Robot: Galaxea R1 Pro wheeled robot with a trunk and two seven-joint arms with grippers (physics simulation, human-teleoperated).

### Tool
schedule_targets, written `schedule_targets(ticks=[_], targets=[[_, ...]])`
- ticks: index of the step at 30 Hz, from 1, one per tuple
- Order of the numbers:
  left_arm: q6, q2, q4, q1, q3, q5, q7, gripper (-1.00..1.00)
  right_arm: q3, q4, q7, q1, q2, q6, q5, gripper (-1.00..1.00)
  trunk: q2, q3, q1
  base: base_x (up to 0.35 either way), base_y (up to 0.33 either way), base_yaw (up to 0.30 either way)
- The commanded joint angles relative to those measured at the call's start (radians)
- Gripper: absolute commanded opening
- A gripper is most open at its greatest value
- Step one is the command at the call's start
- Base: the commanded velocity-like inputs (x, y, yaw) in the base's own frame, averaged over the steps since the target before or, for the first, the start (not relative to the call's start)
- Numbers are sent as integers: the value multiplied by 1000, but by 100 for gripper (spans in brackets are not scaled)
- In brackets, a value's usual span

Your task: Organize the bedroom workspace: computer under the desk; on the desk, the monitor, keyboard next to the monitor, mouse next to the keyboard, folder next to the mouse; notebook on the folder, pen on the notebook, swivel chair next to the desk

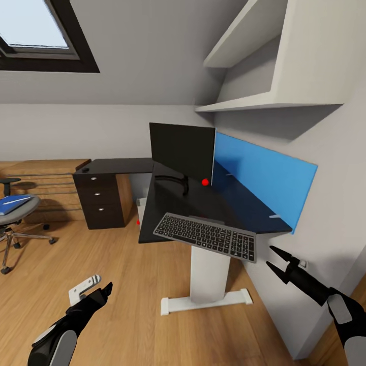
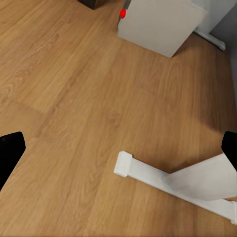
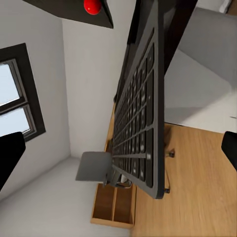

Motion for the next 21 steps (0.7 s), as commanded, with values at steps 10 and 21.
schedule_targets(ticks=[10,21], targets=[[4,-1,-1,-1,1,11,7,100,-1,7,0,-1,24,-2,10,100,-1,-1,0,2,0,0],[4,-1,-1,-1,1,11,7,100,-1,8,-4,-1,40,-9,15,100,-1,-1,0,42,0,0]])
